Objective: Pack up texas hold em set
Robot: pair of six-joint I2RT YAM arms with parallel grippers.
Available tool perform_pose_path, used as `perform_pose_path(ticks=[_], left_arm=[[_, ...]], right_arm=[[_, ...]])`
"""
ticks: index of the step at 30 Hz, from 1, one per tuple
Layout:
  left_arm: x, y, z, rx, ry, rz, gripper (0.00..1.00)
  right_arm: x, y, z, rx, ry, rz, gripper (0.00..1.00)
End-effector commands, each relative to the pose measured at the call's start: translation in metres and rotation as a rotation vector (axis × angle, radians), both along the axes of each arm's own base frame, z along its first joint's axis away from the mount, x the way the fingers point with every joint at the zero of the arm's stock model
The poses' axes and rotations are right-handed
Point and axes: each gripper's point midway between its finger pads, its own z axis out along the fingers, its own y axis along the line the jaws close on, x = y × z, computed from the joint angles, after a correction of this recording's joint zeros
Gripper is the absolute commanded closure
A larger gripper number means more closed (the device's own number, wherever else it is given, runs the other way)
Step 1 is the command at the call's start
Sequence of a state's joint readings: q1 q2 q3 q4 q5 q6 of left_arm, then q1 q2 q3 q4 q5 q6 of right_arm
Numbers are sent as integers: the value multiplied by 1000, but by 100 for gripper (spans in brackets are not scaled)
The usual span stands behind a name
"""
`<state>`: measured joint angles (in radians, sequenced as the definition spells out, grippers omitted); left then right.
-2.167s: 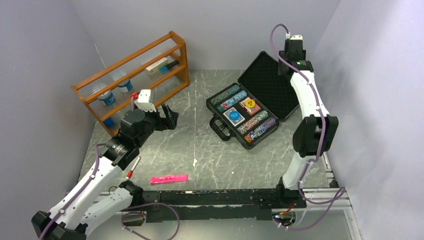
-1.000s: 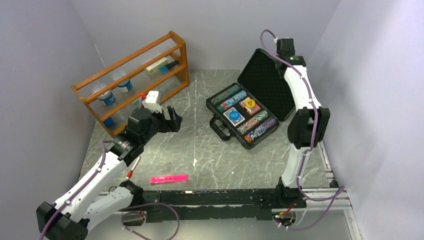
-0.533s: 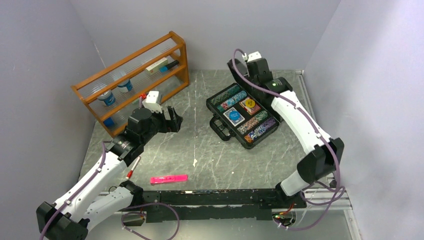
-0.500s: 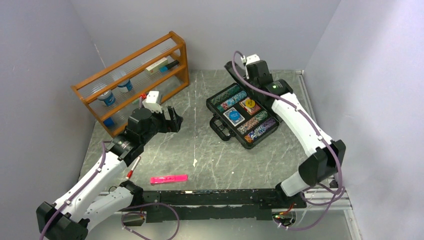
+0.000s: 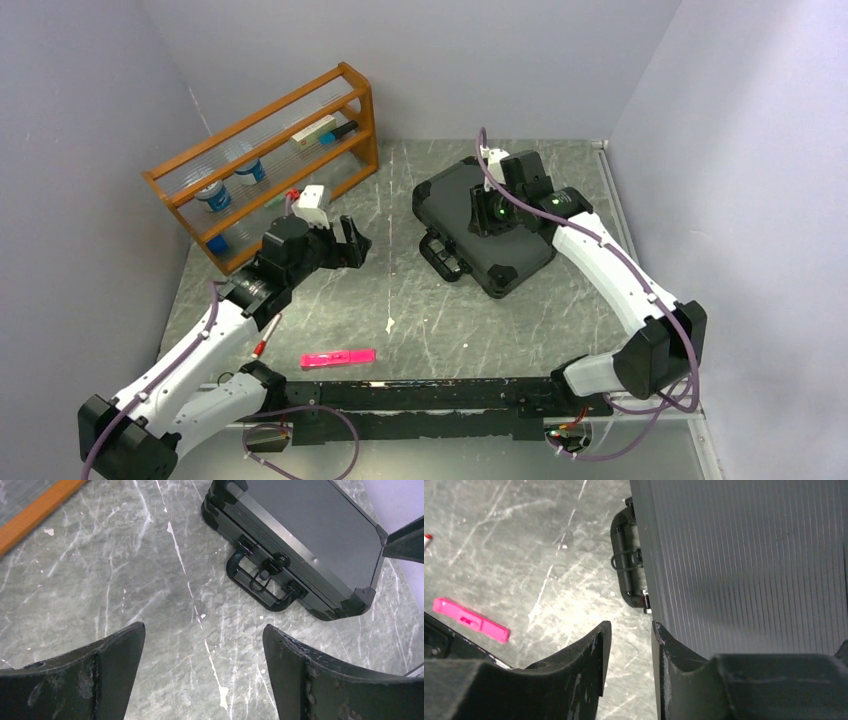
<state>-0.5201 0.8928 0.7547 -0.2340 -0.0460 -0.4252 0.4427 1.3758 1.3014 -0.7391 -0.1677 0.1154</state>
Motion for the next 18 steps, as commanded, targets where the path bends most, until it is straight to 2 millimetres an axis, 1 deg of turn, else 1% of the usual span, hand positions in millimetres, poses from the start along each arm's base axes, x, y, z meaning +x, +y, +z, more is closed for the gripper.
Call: perform_pose_path(ticks=[1,2,6,7,8,10,12,18], left_arm=[[1,-9,0,-60,2,-17,8],[1,-10,-3,-66,9,-15,8],[-2,-25,-17,-127,67,-60,9],[-2,-29,-21,-140,86,-70,10],[-2,-34,-25,-155,102,-85,13],[-3,-44,-35,-186,135,-119,19],[-2,-54,-43,-222,162,-144,22],[6,-86,-67,-345,256,-213,23]], right_arm=[[22,5,-6,35,-31,-87,59],[27,1,-14,11,-27,-119,58],[43,-9,-38,-67,-22,-217,56],[45,-10,-44,-83,-12,-223,56],[45,-10,-52,-100,0,-226,56],[43,-12,-71,-144,40,-233,56],[38,-16,-89,-195,81,-248,57],[9,-32,-134,-301,192,-258,59]])
